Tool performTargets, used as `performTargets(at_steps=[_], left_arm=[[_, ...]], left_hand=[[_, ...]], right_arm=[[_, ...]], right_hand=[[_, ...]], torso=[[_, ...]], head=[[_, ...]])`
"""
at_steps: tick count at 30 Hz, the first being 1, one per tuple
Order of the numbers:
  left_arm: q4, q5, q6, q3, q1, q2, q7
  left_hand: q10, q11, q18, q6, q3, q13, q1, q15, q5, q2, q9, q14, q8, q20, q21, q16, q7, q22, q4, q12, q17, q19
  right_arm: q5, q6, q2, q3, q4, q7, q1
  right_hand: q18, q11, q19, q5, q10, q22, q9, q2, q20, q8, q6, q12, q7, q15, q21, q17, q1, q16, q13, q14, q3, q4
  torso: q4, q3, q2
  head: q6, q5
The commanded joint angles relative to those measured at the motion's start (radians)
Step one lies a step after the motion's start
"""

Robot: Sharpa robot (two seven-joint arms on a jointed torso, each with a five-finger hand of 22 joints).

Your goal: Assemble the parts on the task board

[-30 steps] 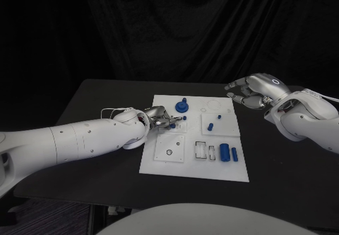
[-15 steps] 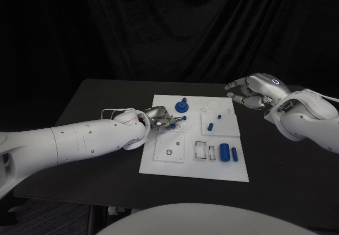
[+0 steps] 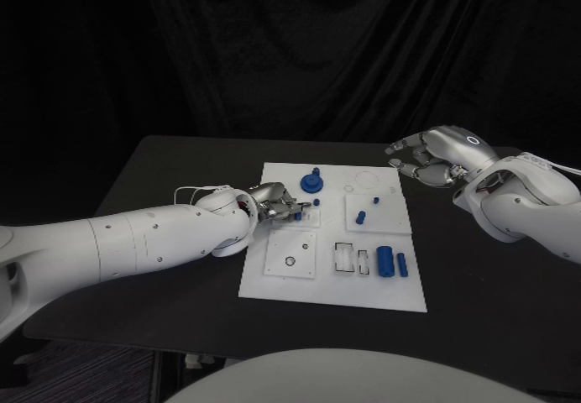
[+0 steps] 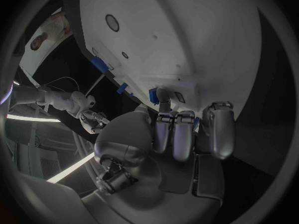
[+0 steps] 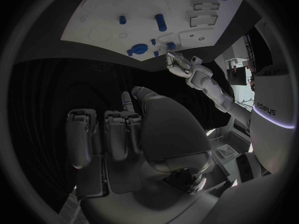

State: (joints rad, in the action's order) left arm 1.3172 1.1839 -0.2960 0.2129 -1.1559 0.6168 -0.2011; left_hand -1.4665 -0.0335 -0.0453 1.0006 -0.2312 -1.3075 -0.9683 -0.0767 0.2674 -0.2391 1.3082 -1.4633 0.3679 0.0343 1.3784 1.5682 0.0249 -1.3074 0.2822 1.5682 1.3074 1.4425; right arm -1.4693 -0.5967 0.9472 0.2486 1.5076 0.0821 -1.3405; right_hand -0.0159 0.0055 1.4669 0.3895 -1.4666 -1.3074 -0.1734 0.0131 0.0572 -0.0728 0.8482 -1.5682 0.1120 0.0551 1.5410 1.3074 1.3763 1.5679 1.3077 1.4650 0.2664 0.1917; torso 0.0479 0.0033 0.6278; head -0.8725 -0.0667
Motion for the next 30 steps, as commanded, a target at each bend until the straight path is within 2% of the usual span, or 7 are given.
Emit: performTargets(at_steps=[1,3,9,13,17,24,30], left_arm=[[0.001,-0.001,0.017,0.000,0.002,0.000,-0.012],[0.001,-0.001,0.021,0.000,0.002,0.000,-0.013],[0.003,-0.001,0.020,0.000,0.002,0.000,-0.016],[0.003,-0.001,0.016,0.000,0.002,0.000,-0.013],[0.004,-0.001,0.011,0.000,0.002,0.002,-0.006],[0.003,-0.001,0.008,0.000,0.002,0.003,-0.010],[0.000,-0.001,-0.009,0.000,0.002,0.002,-0.017]], left_hand=[[-0.104,-0.005,-0.006,-0.009,0.002,-0.263,-0.040,-0.005,0.022,0.014,0.023,-0.108,0.006,-0.002,-0.005,0.003,-0.001,-0.190,-0.002,0.003,0.263,0.007],[-0.104,-0.007,-0.006,-0.017,0.014,-0.263,-0.103,-0.006,0.041,0.034,0.022,-0.108,0.008,-0.003,-0.007,0.003,-0.003,-0.191,-0.018,0.003,0.263,0.008],[-0.104,-0.008,-0.005,-0.018,0.034,-0.263,-0.182,-0.008,0.034,0.060,0.016,-0.108,0.006,-0.004,-0.008,0.003,-0.005,-0.194,-0.032,0.003,0.263,0.010],[-0.104,-0.010,-0.005,-0.019,0.052,-0.263,-0.214,-0.009,0.025,0.059,0.014,-0.108,0.003,-0.005,-0.009,0.003,-0.006,-0.195,-0.041,0.003,0.263,0.010],[-0.104,-0.008,-0.005,-0.016,0.048,-0.263,-0.205,-0.008,-0.011,0.067,0.013,-0.108,0.002,-0.005,-0.010,0.003,-0.003,-0.195,-0.018,0.003,0.263,0.010],[-0.104,-0.008,-0.005,-0.017,0.060,-0.263,-0.223,-0.008,-0.008,0.063,0.011,-0.108,-0.002,-0.005,-0.010,0.003,-0.005,-0.196,-0.019,0.003,0.263,0.011],[-0.104,-0.013,-0.004,-0.014,0.104,-0.263,-0.281,-0.012,-0.011,0.054,0.005,-0.108,-0.009,-0.008,-0.007,0.003,-0.009,-0.197,-0.037,0.003,0.263,0.015]], right_arm=[[-0.002,-0.001,0.002,-0.001,0.002,-0.017,0.002],[-0.002,-0.001,0.002,-0.001,0.001,-0.017,0.002],[-0.002,-0.001,0.002,-0.001,0.000,-0.016,0.002],[-0.002,-0.001,0.002,-0.001,0.000,-0.016,0.002],[-0.002,-0.001,0.003,-0.001,-0.001,-0.016,0.003],[-0.002,-0.001,0.002,-0.001,-0.003,-0.015,0.006],[-0.002,-0.001,0.001,-0.001,-0.004,-0.015,0.008]], right_hand=[[0.006,0.008,0.082,0.005,-0.104,-0.250,0.001,-0.001,0.004,0.002,0.008,-0.003,-0.002,-0.006,-0.006,0.263,0.008,0.003,0.263,0.106,0.006,-0.001],[0.006,0.008,0.082,0.005,-0.104,-0.250,0.001,-0.001,0.004,0.002,0.008,-0.003,-0.002,-0.006,-0.006,0.263,0.008,0.003,0.263,0.106,0.006,-0.001],[0.006,0.008,0.082,0.005,-0.104,-0.250,0.001,-0.001,0.004,0.002,0.008,-0.003,-0.002,-0.006,-0.006,0.263,0.008,0.003,0.263,0.106,0.006,-0.001],[0.006,0.008,0.082,0.005,-0.104,-0.250,0.001,-0.001,0.004,0.002,0.008,-0.003,-0.002,-0.006,-0.006,0.263,0.008,0.003,0.263,0.106,0.006,-0.001],[0.006,0.008,0.082,0.005,-0.104,-0.250,0.001,-0.001,0.004,0.002,0.008,-0.003,-0.002,-0.006,-0.006,0.263,0.008,0.003,0.263,0.106,0.006,-0.001],[0.006,0.008,0.082,0.005,-0.104,-0.250,0.001,-0.001,0.004,0.002,0.008,-0.003,-0.002,-0.006,-0.006,0.263,0.008,0.003,0.263,0.106,0.006,-0.001],[0.006,0.008,0.082,0.005,-0.104,-0.250,0.001,-0.001,0.004,0.002,0.008,-0.003,-0.002,-0.006,-0.006,0.263,0.008,0.003,0.263,0.106,0.006,-0.001]], torso=[[0.0004,-0.0003,0.000],[0.0002,-0.0002,0.000],[0.0000,-0.0001,0.000],[-0.0002,0.0000,0.000],[0.0003,0.0000,0.000],[-0.0005,0.0000,0.000],[-0.0009,0.0001,-0.001]], head=[[0.000,0.000],[0.000,-0.001],[0.000,-0.002],[0.000,-0.001],[0.000,-0.001],[0.000,-0.002],[0.000,-0.002]])
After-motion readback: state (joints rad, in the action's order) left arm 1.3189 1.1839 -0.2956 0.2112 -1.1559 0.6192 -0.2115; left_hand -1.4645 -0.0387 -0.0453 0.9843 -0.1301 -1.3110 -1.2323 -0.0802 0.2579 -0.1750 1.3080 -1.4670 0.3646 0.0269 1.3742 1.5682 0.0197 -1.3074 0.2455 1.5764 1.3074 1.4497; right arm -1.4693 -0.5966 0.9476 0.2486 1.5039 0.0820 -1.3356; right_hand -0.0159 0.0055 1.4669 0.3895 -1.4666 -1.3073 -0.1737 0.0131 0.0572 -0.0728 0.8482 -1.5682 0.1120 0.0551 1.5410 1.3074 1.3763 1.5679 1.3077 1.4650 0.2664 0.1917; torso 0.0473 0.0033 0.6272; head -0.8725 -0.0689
